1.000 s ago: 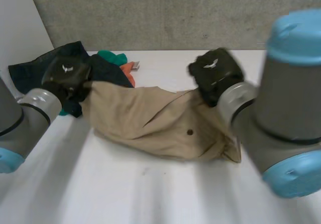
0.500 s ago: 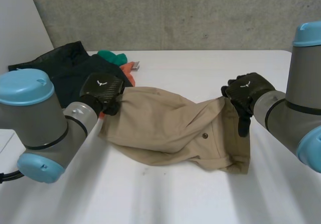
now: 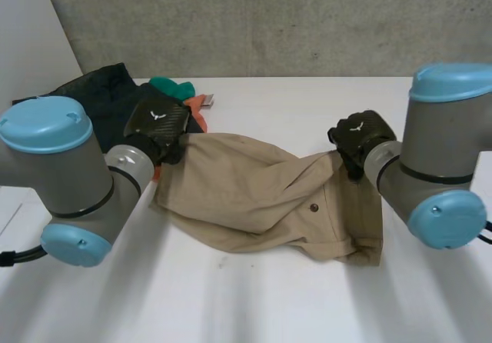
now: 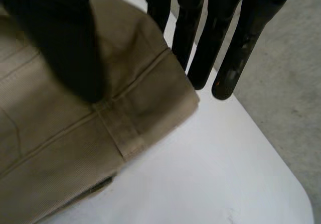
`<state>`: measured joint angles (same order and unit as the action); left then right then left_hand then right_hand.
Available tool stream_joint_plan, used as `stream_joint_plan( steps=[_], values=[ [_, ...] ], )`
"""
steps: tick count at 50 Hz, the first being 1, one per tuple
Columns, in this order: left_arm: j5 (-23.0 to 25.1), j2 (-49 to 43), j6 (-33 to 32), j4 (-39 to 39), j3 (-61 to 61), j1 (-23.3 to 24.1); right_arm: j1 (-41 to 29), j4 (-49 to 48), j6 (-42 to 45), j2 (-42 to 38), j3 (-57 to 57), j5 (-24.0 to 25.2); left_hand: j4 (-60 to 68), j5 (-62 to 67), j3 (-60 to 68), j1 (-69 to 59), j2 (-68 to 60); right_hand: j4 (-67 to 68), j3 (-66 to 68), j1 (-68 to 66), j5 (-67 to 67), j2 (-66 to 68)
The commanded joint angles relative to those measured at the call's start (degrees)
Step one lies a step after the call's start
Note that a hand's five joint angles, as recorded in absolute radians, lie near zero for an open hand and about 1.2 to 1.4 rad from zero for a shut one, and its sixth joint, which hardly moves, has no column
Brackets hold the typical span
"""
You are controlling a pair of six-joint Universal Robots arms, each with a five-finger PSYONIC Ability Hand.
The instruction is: Fold the laundry.
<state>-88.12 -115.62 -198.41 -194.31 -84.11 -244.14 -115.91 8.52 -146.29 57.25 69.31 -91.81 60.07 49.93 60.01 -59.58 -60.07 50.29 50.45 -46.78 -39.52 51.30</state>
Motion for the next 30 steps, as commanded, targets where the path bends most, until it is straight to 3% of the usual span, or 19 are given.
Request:
stream_joint_plan(
  steps=[1, 8, 12, 16, 30],
  values=[
    [-0.21, 3.81, 0.3, 1.3, -1.84, 0.33, 0.25, 0.09, -0.57, -1.61, -1.11, 1.37, -37.57, -37.43, -37.51, 37.08, 37.56, 29.71, 29.55, -33.22, -30.48, 28.7],
    [0.14, 17.08, -0.13, 2.71, -15.28, 0.42, 0.51, 0.18, -1.89, 1.11, 0.48, 1.11, -35.9, -35.76, -35.84, 35.41, 35.89, 29.71, 29.55, -33.22, -30.48, 28.7],
    [0.14, 22.98, 0.04, 2.71, -23.29, 0.34, 0.6, 0.18, -2.15, 1.9, 1.88, 1.02, -28.5, -28.36, -28.45, 28.02, 28.5, 29.71, 29.55, -33.22, -30.48, 28.7],
    [0.05, 22.46, 0.3, 2.89, -27.07, 0.34, 0.6, 0.18, -2.33, 2.52, 2.76, 0.93, -20.1, -19.96, -20.04, 19.61, 20.09, 29.71, 29.55, -33.22, -30.48, 28.7],
    [-0.3, 8.58, 0.66, 1.13, -25.06, 0.25, 0.69, 0.27, -3.03, 2.96, 4.96, 0.93, -24.46, -24.32, -24.4, 23.97, 24.45, 29.71, 29.55, -33.22, -30.48, 28.7]
  ],
)
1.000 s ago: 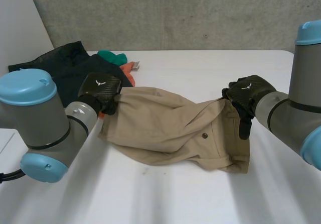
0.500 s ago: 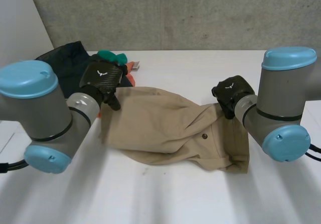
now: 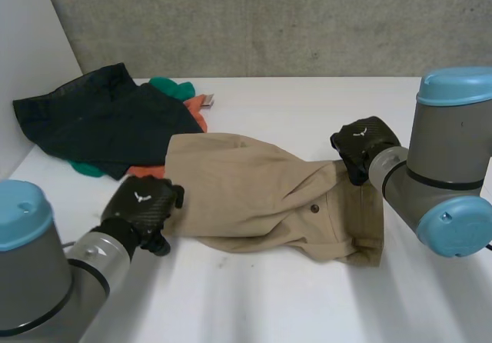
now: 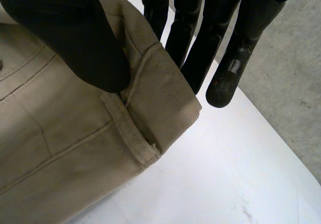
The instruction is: Fold the laundry.
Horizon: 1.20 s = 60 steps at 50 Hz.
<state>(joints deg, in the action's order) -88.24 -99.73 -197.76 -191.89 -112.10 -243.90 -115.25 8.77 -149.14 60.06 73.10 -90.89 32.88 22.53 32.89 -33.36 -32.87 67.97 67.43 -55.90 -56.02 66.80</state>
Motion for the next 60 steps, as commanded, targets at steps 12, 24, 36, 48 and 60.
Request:
stream_joint_plan(
  steps=[12, 24, 36, 48, 60],
  values=[
    [-0.62, -13.47, -0.52, -9.63, 6.36, 0.0, 0.02, -0.07, -0.19, 0.49, 3.45, 0.18, 4.58, 4.93, 4.58, -4.1, -4.59, 12.03, 12.57, -24.1, -13.98, 13.2],
    [-0.71, -18.65, -0.87, -10.25, 9.35, 1.06, 0.02, -0.34, -0.19, 0.58, 4.07, 0.18, 9.79, 10.14, 9.78, -9.31, -9.79, 12.03, 12.57, -24.1, -13.98, 13.2],
    [-0.62, -19.45, -0.96, -10.26, 11.37, 1.41, 0.28, -0.07, -1.86, 0.84, 3.72, 0.01, 47.12, 47.47, 47.11, -46.64, -47.13, 12.03, 12.57, -24.1, -13.98, 13.2],
    [-0.01, 3.37, -2.89, -5.7, 15.67, 1.59, 3.97, 10.64, 6.22, 15.69, 0.38, 0.71, 47.12, 47.47, 47.11, -46.64, -47.13, 12.03, 12.57, -24.1, -13.98, 13.2],
    [0.17, -2.63, -4.56, 6.27, 32.09, 1.15, 5.03, 13.73, 16.16, 19.32, -1.99, 0.98, 47.12, 47.47, 47.11, -46.64, -47.13, 12.03, 12.57, -24.1, -13.98, 13.2]
  ],
)
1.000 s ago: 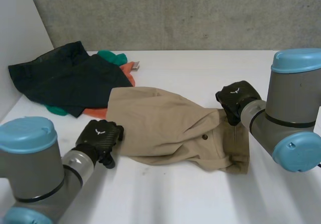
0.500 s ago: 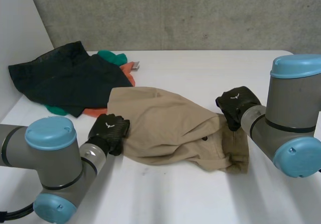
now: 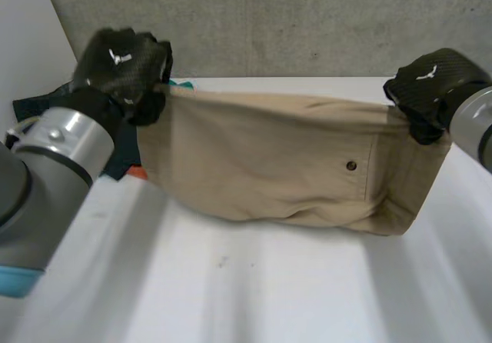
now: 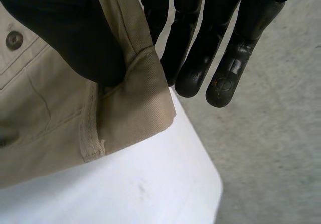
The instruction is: Fold the laundry.
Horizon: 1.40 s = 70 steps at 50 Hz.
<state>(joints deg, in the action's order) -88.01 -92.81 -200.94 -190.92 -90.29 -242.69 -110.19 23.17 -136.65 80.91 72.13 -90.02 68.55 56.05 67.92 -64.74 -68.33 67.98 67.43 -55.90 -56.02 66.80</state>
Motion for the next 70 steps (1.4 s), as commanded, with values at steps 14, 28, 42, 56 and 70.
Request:
stream_joint_plan(
  steps=[14, 28, 42, 56, 70],
  values=[
    [-1.73, -34.01, -8.07, -12.87, 44.04, 0.2, -0.64, -37.28, 3.24, -17.19, -14.03, -0.25, 11.45, 13.95, 12.08, -15.26, -11.67, 12.02, 12.57, -24.1, -13.98, 13.2],
    [-4.54, -34.19, -2.97, -29.6, 48.31, 0.2, -0.81, -63.69, 2.09, -19.39, -16.59, -0.42, 11.45, 13.95, 12.08, -15.26, -11.67, 12.02, 12.57, -24.1, -13.98, 13.2],
    [-3.93, -33.22, -3.06, -28.28, 17.8, 1.25, -0.73, -47.17, 0.69, -22.2, -2.71, -0.78, 11.45, 13.95, 12.08, -15.26, -11.67, 12.02, 12.57, -24.1, -13.98, 13.2],
    [-3.93, -19.79, -9.29, -12.12, -5.23, 5.03, -0.02, -20.3, 1.74, -17.73, 10.91, -0.43, 11.45, 13.95, 12.08, -15.26, -11.67, 12.02, 12.57, -24.1, -13.98, 13.2],
    [-3.75, 3.42, -17.91, 25.84, -19.3, 9.51, 7.78, 8.54, 8.58, 10.64, 28.66, 5.01, 11.45, 13.95, 12.08, -15.26, -11.67, 12.02, 12.57, -24.1, -13.98, 13.2]
  ],
)
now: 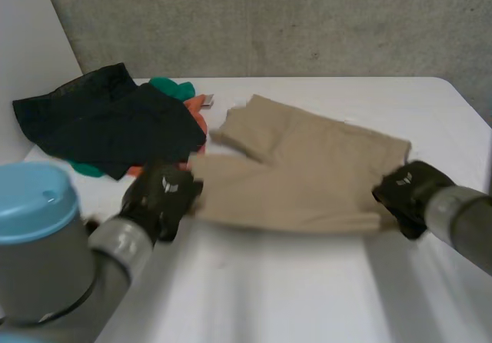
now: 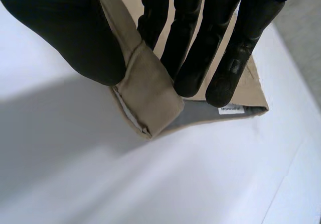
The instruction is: Fold the laundry.
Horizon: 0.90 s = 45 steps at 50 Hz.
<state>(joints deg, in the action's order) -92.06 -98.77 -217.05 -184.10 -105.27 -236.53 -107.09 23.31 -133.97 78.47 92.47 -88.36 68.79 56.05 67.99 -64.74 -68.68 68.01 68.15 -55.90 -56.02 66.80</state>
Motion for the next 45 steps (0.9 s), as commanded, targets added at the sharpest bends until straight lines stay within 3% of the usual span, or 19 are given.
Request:
stream_joint_plan(
  steps=[1, 4, 8, 14, 20, 32, 43, 44, 45],
  values=[
    [0.57, 10.69, -1.62, 23.3, -4.59, 4.58, 5.74, 9.03, 6.78, 14.24, 9.13, 3.89, 11.21, 13.95, 12.01, -15.26, -11.32, 11.99, 11.85, -24.1, -13.98, 13.2],
    [1.18, 11.58, -1.62, 26.94, -4.5, 6.25, 10.21, 10.35, 9.15, 16.79, 11.32, 6.87, 11.21, 13.95, 12.01, -15.26, -11.32, 11.99, 11.85, -24.1, -13.98, 13.2],
    [2.24, 10.88, -1.62, 24.94, -3.1, 7.14, 13.83, 10.35, 9.52, 16.89, 12.04, 11.26, 11.21, 13.95, 12.01, -15.26, -11.32, 11.99, 11.85, -24.1, -13.98, 13.2],
    [1.71, 0.61, -2.15, 9.66, 5.24, 6.96, 14.63, 5.79, 7.5, 11.02, 9.93, 13.91, 11.21, 13.95, 12.01, -15.26, -11.32, 11.99, 11.85, -24.1, -13.98, 13.2],
    [-0.21, -14.4, -2.33, -7.2, 19.45, 5.12, 13.75, -4.3, 1.53, 1.97, 4.32, 9.27, 11.21, 13.95, 12.01, -15.26, -11.32, 11.99, 11.85, -24.1, -13.98, 13.2],
    [-0.66, -43.05, -10.23, -24.62, 49.69, 3.01, 8.57, -19.25, -3.31, -15.87, -11.05, 1.18, 11.21, 13.95, 12.01, -15.26, -11.32, 11.99, 11.85, -24.1, -13.98, 13.2],
    [-0.49, -61.45, -10.85, -26.92, 72.92, 2.13, 7.07, -34.45, -3.58, -28.98, -20.22, -2.26, 11.21, 13.95, 12.01, -15.26, -11.32, 11.99, 11.85, -24.1, -13.98, 13.2],
    [-0.05, -62.33, -10.85, -27.36, 73.1, 2.13, 6.9, -35.26, -3.58, -29.34, -20.22, -2.35, 1.24, 3.98, 2.04, -5.29, -1.35, 3.89, 3.75, -16.0, -5.88, 5.1],
    [0.04, -62.6, -10.76, -27.63, 72.84, 2.13, 6.63, -36.13, -3.58, -29.6, -20.22, -2.69, -18.18, -15.44, -17.38, 14.13, 18.06, -17.34, -17.48, 5.23, 15.35, -16.13]
  ],
)
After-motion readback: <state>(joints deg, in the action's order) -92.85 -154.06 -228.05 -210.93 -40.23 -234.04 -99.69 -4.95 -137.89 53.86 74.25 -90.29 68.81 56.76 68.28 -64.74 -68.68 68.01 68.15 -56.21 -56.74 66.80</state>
